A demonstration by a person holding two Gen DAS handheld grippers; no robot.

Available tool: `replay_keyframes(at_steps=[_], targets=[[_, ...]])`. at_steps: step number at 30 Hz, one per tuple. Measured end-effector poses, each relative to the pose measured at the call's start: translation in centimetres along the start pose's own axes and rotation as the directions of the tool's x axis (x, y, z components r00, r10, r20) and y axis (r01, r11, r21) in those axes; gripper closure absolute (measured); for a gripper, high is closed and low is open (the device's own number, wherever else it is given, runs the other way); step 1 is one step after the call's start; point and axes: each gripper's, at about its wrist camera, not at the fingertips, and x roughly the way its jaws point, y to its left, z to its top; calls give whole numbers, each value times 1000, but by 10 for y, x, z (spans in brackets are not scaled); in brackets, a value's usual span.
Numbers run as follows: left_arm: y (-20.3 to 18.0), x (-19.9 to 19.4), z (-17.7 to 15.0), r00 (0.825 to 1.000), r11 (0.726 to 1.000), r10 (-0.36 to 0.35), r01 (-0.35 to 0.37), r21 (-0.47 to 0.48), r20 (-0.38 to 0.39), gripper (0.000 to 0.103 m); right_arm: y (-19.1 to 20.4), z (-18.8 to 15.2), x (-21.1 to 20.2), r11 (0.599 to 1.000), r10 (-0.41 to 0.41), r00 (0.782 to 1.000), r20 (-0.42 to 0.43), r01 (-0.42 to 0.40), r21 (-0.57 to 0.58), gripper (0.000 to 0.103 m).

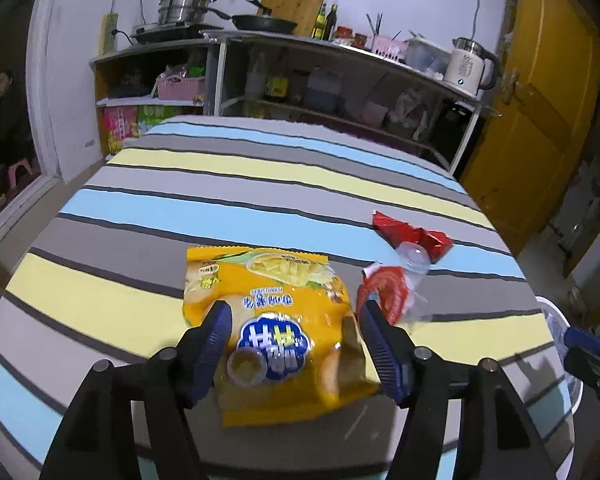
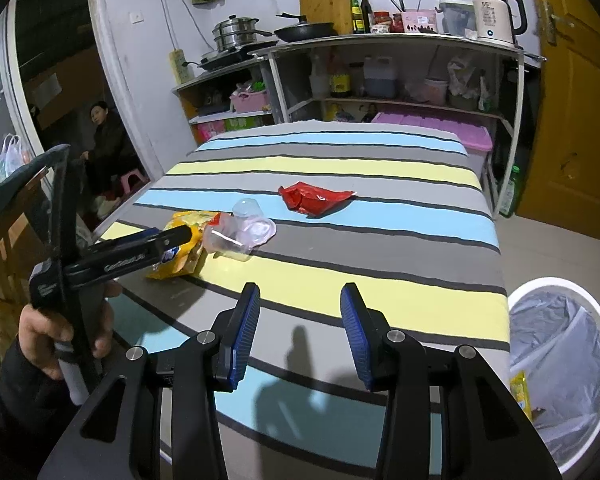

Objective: Collect trash
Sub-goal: 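Grasp the large yellow chip bag with the left gripper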

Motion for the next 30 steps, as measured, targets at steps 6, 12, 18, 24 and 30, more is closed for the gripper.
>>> replay_keyframes(at_steps=[6, 12, 18, 24, 30], targets=[[-5, 24, 9, 997, 999, 44, -42, 25, -64, 35, -5, 2, 10, 1000, 9, 1000, -8, -9, 8, 60], [-7, 38, 6, 989, 995, 93, -87, 57, -119, 24, -5, 4, 15, 1000, 24, 1000, -8, -24, 11, 60], [-7, 34, 5, 984, 988, 135, -126, 87, -115, 46, -4, 7, 16, 999, 33, 999, -5, -33, 14, 60], [7, 24, 0, 983, 985, 156, -147, 88, -93, 89, 5, 12, 22, 998, 57, 998, -8, -57, 12, 60], [18, 19, -1, 991, 992, 107, -102, 70, -86, 103, 21, 20, 39, 995, 96, 995, -25, -96, 7, 60]])
